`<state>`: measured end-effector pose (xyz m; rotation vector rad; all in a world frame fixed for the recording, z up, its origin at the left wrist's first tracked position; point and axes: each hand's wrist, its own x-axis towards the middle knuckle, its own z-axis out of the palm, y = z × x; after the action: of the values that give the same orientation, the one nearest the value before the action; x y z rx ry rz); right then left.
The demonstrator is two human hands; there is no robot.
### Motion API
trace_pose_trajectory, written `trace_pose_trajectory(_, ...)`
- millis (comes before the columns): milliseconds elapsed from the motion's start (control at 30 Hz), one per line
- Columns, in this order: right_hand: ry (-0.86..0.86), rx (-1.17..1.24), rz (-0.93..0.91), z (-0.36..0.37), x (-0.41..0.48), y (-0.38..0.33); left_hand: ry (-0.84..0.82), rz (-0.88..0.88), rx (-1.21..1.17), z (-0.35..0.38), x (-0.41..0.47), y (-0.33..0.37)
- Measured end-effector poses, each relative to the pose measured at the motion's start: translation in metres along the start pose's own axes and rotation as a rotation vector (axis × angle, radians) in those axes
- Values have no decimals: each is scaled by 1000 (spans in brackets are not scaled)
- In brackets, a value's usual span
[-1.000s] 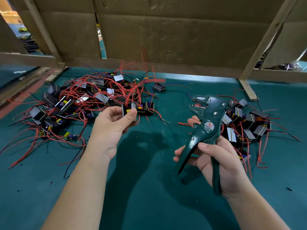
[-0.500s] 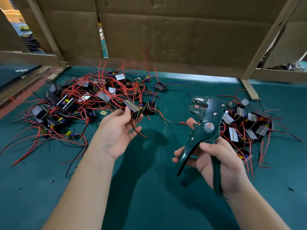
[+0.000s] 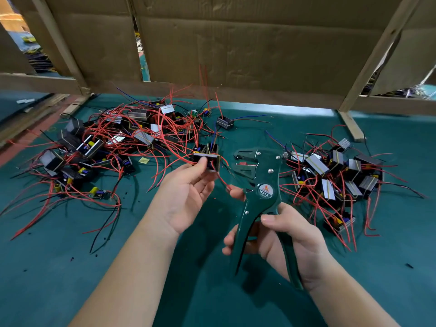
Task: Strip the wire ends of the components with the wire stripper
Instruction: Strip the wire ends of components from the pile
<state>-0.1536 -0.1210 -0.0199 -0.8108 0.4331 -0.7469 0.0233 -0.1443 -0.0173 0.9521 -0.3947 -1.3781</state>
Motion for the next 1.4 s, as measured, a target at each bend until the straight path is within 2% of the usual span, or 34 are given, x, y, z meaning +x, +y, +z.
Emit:
trace_pose_trajectory(167, -33, 14, -11, -1, -1, -5, 33, 42, 71, 1, 1, -2)
trace_pose_trajectory(233, -4, 9, -15, -3, -1, -6, 160, 122, 96, -1, 4, -3)
trace_pose_trajectory(300, 36, -19, -5, -5, 0, -6, 383, 354, 237, -5, 6, -3)
trace_pose_trajectory(367, 64, -36, 12, -6, 1, -4, 439, 721, 433, -7, 1, -1)
trace_pose_trajectory(433, 63, -37, 32, -6, 2, -3, 269, 992, 609, -8, -3, -1)
trace_pose_trajectory(467, 58, -40, 37, -6, 2, -3, 119, 1029, 663, -9, -3, -4)
trace_pose_trajectory(533, 43, -53, 38, -5, 1, -2, -158, 893, 736, -8, -5, -10)
trace_pose_trajectory(567, 36, -59, 36, -6, 1, -2, -234, 780, 804, -8, -6, -12)
trace_pose_trajectory(633, 26, -59, 24, -6, 0, -3, -303, 606, 976, -10, -5, -15)
trace_pose_trajectory(700, 32, -41, 4, -8, 0, -4, -345, 554, 1051, -14, -4, -14)
trace_pose_trajectory(900, 129, -113, -11, -15, 2, -6, -392, 502, 1245, -17, -2, -7)
trace_pose_trajectory(1100, 161, -171, 0, -16, 2, -7, -429, 360, 1213, -16, -3, -9)
trace_pose_trajectory(1167, 143, -152, -14, -16, 1, -8, -416, 376, 1174, -15, -4, -10)
trace_pose_trajectory(1267, 117, -99, -47, -15, 0, -10, -301, 464, 1063, -12, -5, -8)
trace_pose_trajectory(1400, 170, -65, -69, -17, -2, -15, -247, 591, 930, -9, -8, 1)
